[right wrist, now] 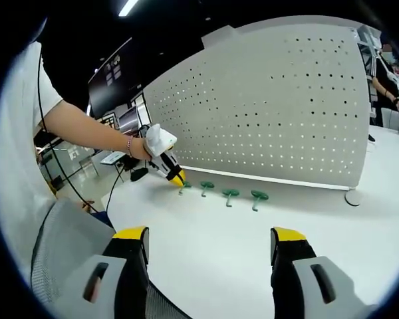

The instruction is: Insert the hook assembly into the mounting plate slot until the hook locks in place.

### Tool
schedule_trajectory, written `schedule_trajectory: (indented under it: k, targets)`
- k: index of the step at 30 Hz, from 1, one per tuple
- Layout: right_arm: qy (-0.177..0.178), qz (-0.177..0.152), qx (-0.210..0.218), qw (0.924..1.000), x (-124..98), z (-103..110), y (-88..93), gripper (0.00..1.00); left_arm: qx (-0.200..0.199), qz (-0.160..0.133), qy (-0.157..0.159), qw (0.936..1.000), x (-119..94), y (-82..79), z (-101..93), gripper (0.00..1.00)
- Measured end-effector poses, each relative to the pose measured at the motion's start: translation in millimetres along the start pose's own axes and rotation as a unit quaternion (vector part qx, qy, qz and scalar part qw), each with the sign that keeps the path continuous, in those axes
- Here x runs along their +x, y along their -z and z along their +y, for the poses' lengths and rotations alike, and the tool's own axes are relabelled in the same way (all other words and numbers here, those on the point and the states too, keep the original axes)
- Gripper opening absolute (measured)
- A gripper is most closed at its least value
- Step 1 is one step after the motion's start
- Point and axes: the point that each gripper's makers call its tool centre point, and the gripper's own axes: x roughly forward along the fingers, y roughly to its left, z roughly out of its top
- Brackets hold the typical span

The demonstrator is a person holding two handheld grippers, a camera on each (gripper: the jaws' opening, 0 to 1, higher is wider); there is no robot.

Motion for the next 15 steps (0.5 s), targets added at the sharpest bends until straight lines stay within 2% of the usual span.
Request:
schedule_trajectory:
  k: [2, 5, 6, 15]
  targets:
    - [0.0, -0.001, 0.001, 1.0, -0.3, -0.2, -0.4, 0.72, -0.004, -0.002, 0.0, 1.0, -0.1, -0.2, 0.3, 0.03]
    - [0.003, -0.002, 0.002, 1.0, -0.9, -1.6, 0.5, 0.72, -0.037, -0.015, 0.003, 0.9992, -0.6, -0.1, 1.5, 0.03]
    - [0.003, -0.001, 0.003, 1.0, -1.1, -1.7, 0.9, 0.72, -0.033, -0.019, 0.004, 0.9993, -1.1, 0.1, 0.5, 0.03]
    - [0.006, -0.004, 0.003, 1.0, -3.2, -3.2, 0.7, 0.72, -0.077, -0.076, -0.015, 0.994, -6.6, -10.0, 0.8, 0.03]
